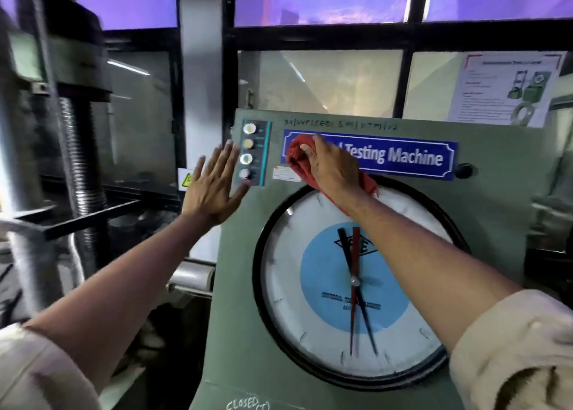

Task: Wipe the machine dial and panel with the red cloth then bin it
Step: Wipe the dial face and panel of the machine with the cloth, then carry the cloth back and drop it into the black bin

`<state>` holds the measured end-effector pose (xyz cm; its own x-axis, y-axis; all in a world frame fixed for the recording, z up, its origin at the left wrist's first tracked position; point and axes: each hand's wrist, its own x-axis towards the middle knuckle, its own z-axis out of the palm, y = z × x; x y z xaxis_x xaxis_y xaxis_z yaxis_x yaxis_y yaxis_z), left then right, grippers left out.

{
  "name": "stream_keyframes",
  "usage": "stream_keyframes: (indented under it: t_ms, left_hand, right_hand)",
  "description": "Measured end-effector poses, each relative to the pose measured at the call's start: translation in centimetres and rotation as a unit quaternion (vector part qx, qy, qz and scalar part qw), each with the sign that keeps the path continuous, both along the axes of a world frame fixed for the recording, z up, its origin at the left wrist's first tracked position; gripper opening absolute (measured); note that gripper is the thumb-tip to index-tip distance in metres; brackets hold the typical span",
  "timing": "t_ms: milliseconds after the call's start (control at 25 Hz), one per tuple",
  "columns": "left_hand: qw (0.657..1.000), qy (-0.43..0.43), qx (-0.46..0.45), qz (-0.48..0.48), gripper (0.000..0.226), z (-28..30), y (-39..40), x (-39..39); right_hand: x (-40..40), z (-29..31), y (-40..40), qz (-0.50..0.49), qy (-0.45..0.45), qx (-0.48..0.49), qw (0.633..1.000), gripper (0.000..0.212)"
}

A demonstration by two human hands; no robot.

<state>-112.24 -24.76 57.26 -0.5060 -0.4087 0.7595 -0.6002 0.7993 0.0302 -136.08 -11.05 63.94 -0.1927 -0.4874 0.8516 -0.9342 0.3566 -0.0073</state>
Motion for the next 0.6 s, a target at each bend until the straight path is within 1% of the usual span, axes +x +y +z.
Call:
stream_keyframes:
  t_ms: [120, 200, 360, 520, 600]
  left_hand:
    - [0.997, -0.032, 0.013, 0.076, 0.085, -2.0, 0.3, 8.0]
    - [0.99, -0.048, 0.041, 0.13, 0.089, -3.9, 0.3, 13.9]
    - [0.968, -0.069, 0.1, 0.22, 0.084, -8.1, 0.7, 24.4]
    - [0.934, -0.078, 0.169, 0.304, 0.084, -13.2, 0.9, 34.9]
    - [0.919, -0.09, 0.19, 0.334, 0.084, -15.7, 0.8, 39.9]
  right_hand:
    - [6.3, -3.2, -4.1, 0.063, 0.0, 0.105, 0.992, 0.057]
    - [11.4, -5.9, -6.9, 0.114, 0.012, 0.148, 0.982, 0.055]
    - [21.5, -10.3, -11.5, 0.186, 0.035, 0.206, 0.96, 0.055]
    - [32.4, -14.1, -15.0, 0.26, 0.065, 0.249, 0.931, 0.053]
    - [37.2, -16.0, -16.7, 0.288, 0.077, 0.261, 0.918, 0.051]
